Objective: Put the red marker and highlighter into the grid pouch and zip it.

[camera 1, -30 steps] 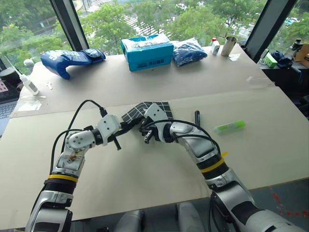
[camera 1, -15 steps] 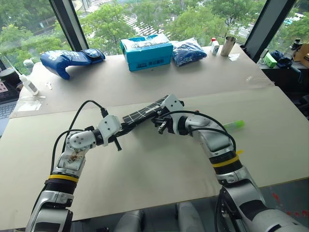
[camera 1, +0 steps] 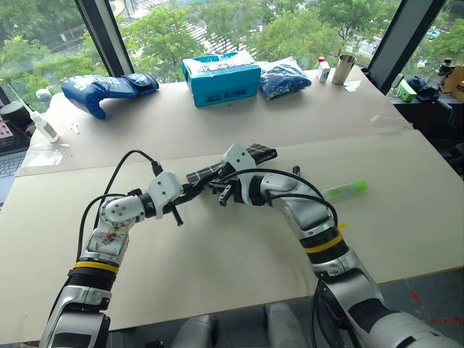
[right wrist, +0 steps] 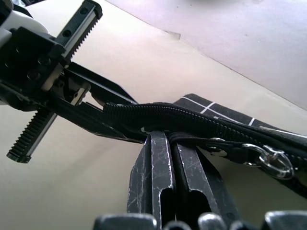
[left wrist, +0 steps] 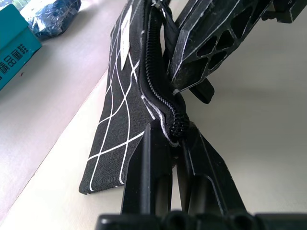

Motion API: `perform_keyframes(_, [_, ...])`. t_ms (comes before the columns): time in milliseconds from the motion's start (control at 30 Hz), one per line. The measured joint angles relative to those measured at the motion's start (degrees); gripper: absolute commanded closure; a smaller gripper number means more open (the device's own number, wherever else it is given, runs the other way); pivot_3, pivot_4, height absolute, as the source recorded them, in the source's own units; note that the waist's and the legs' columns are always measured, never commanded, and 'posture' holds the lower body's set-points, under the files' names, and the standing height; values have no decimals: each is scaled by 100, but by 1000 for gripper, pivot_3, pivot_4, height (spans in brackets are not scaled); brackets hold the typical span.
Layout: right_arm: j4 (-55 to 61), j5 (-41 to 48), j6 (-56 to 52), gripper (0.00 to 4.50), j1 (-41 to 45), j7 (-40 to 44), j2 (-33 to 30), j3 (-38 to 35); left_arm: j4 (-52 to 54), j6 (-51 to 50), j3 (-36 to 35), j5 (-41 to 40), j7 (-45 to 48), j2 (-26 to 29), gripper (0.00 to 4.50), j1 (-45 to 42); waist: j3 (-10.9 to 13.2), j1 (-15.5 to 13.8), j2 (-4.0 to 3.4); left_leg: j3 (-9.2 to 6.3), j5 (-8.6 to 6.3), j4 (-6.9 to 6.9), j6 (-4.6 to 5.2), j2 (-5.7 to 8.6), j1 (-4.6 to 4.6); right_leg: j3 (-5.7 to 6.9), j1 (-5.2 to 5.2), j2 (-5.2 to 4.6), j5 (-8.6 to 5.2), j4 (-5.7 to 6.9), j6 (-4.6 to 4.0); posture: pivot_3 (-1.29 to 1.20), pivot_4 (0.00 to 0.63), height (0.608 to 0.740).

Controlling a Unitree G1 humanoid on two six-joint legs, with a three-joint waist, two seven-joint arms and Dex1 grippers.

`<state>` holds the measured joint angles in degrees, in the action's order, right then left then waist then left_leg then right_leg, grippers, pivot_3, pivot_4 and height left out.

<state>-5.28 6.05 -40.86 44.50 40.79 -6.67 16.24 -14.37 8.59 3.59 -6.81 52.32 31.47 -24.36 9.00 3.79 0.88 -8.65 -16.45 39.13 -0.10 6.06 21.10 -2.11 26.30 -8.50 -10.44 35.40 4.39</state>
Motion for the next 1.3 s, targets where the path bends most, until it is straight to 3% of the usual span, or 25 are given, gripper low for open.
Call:
perform_keyframes(133, [-21,0,21,4466,0,42,-55,-9,0,-11,5,1,-8,-27,4500,0,0,13,0,0,0,0,0,0,0,0,1,0,0,0,0,0,150,740])
perform_keyframes(167, [-98,25,54,3836,0,38,-73,-73,0,-11,9,2,-19,-38,4500,0,0,12,0,0,0,0,0,0,0,0,1,0,0,1,0,0,150,740])
perform_keyframes(367, [-143,204,159,1867,-90,85,-414,-266,5,-20,9,1,-55,-47,4500,-3,0,0,0,0,0,0,0,0,0,0,0,0,0,0,0,0,150,740])
perform_keyframes(500, [570,676,-272,537,-632,347,-996,-687,57,-163,-50,-58,-44,-14,4500,21,0,-30,0,0,-1,1,1,0,5,0,0,-1,1,-5,0,0,150,740])
perform_keyframes(733, [2435,1928,-1201,537,-1409,694,-2340,-2238,423,-657,-321,-428,-17,69,4500,385,0,-45,0,1,-4,0,8,1,3,0,-1,0,3,-11,-2,0,150,740])
perform_keyframes(867, [2253,1791,-1517,537,-1331,-201,-2838,-3172,1060,-1233,-326,-690,-48,-39,4500,694,0,-141,1,15,-4,7,7,2,2,-3,-8,0,9,-16,-4,0,150,740])
perform_keyframes(1000, [1936,1437,-1736,537,-1463,-922,-3113,-3441,1423,-1743,-261,-807,-69,-47,4500,801,0,-211,1,54,-3,8,5,0,2,-2,-7,1,10,-21,-5,0,150,740])
perform_keyframes(1167, [1936,1319,-1680,537,-2135,-1064,-3328,-3470,1634,-2357,-263,-1004,-172,-69,4500,641,0,-289,1,70,-4,12,7,0,2,-12,-10,0,10,-23,-5,0,150,740])
perform_keyframes(1300, [1959,1164,-448,537,-2880,-582,-3768,-3552,1663,-2554,-294,-1074,-227,-53,4500,461,0,-309,2,78,-5,14,10,1,1,-11,-15,0,10,-30,-4,0,150,740])
